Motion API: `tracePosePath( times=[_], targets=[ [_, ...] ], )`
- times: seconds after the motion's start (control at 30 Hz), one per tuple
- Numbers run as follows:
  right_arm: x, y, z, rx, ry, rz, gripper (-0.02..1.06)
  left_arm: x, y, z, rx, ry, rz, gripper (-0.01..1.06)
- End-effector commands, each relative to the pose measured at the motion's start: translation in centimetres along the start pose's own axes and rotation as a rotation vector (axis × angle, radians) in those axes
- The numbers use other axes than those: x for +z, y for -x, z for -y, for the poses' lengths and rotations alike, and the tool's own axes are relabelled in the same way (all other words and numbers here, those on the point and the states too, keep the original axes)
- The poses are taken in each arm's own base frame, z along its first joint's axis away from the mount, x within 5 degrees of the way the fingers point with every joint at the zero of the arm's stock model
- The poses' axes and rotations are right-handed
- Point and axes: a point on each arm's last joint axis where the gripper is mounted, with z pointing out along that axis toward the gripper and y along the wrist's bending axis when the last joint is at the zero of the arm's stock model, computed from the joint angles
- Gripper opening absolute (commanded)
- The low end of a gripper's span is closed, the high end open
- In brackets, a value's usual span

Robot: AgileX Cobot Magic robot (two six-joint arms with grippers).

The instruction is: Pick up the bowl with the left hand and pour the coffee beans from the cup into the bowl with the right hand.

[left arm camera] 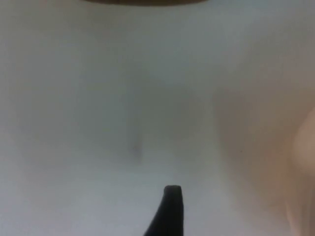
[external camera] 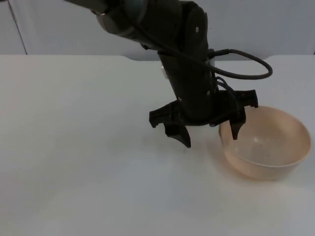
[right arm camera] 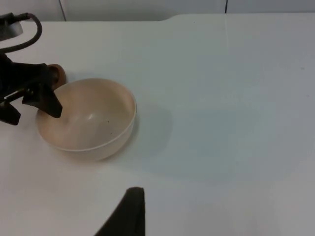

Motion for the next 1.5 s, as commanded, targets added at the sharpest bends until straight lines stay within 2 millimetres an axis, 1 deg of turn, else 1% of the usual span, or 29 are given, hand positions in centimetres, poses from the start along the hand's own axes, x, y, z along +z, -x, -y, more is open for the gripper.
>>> tracePosePath(
  times=[0.0, 0.1, 0.13, 0.17, 0.2, 0.27, 0.3, 0.43, 0.47, 0.57, 0.6, 0.77, 0.9, 1.0, 1.07, 1.17, 1.27, 1.33, 1.43, 1.47],
  targets=[
    [0.0, 0.0, 0.0, 0.003, 0.000, 0.006, 1.05, 0.2, -0.1, 0.3, -0.005, -0.010, -0.003, 0.74],
    [0.0, 0.0, 0.0, 0.003, 0.000, 0.006, 1.05, 0.3, -0.2, 0.3, -0.009, -0.013, -0.004, 0.69],
    [0.0, 0.0, 0.0, 0.003, 0.000, 0.006, 1.05, 0.3, -0.2, 0.3, -0.009, -0.013, -0.004, 0.69],
    [0.0, 0.0, 0.0, 0.003, 0.000, 0.006, 1.05, 0.3, -0.2, 0.3, -0.009, -0.013, -0.004, 0.65],
    [0.0, 0.0, 0.0, 0.003, 0.000, 0.006, 1.05, 0.3, -0.2, 0.3, -0.009, -0.012, -0.006, 0.57],
    [0.0, 0.0, 0.0, 0.003, 0.000, 0.006, 1.05, 0.3, -0.2, 0.3, -0.006, -0.010, -0.005, 0.47],
    [0.0, 0.0, 0.0, 0.003, 0.000, 0.006, 1.05, 0.3, -0.2, 0.3, -0.006, -0.010, -0.005, 0.47],
    [0.0, 0.0, 0.0, 0.003, 0.000, 0.006, 1.05, 0.3, -0.2, 0.3, -0.006, -0.008, -0.008, 0.24],
    [0.0, 0.0, 0.0, 0.003, 0.000, 0.006, 1.05, 0.3, -0.2, 0.3, -0.006, -0.008, -0.008, 0.24],
    [0.0, 0.0, 0.0, 0.003, 0.000, 0.006, 1.05, 0.3, -0.3, 0.2, -0.008, -0.004, -0.016, 0.08],
    [0.0, 0.0, 0.0, 0.003, 0.000, 0.006, 1.05, 0.2, -0.3, 0.2, -0.009, -0.001, -0.024, 0.00],
    [0.0, 0.0, 0.0, 0.003, 0.000, 0.006, 1.05, -0.2, -0.5, 0.2, -0.004, 0.014, -0.044, 0.00],
    [0.0, 0.0, 0.0, 0.003, 0.000, 0.006, 1.05, -1.5, -0.5, 0.2, 0.006, 0.025, -0.056, 0.00],
    [0.0, 0.0, 0.0, 0.003, 0.000, 0.006, 1.05, -2.0, -0.5, 0.1, 0.024, 0.047, -0.064, 0.00],
    [0.0, 0.0, 0.0, 0.003, 0.000, 0.006, 1.05, -3.0, -0.4, 0.0, 0.066, 0.081, -0.049, 0.00],
    [0.0, 0.0, 0.0, 0.003, 0.000, 0.006, 1.05, -3.8, -0.3, -0.1, 0.087, 0.096, -0.037, 0.00],
    [0.0, 0.0, 0.0, 0.003, 0.000, 0.006, 1.05, -5.1, 0.1, -0.4, 0.091, 0.108, -0.028, 0.00],
    [0.0, 0.0, 0.0, 0.003, 0.000, 0.006, 1.05, -5.4, 0.2, -0.5, 0.088, 0.114, -0.029, 0.00],
    [0.0, 0.0, 0.0, 0.003, 0.000, 0.006, 1.05, -6.3, 0.9, -1.6, 0.058, 0.130, -0.042, 0.00],
    [0.0, 0.0, 0.0, 0.003, 0.000, 0.006, 1.05, -6.3, 0.9, -1.6, 0.058, 0.130, -0.042, 0.00]
  ],
)
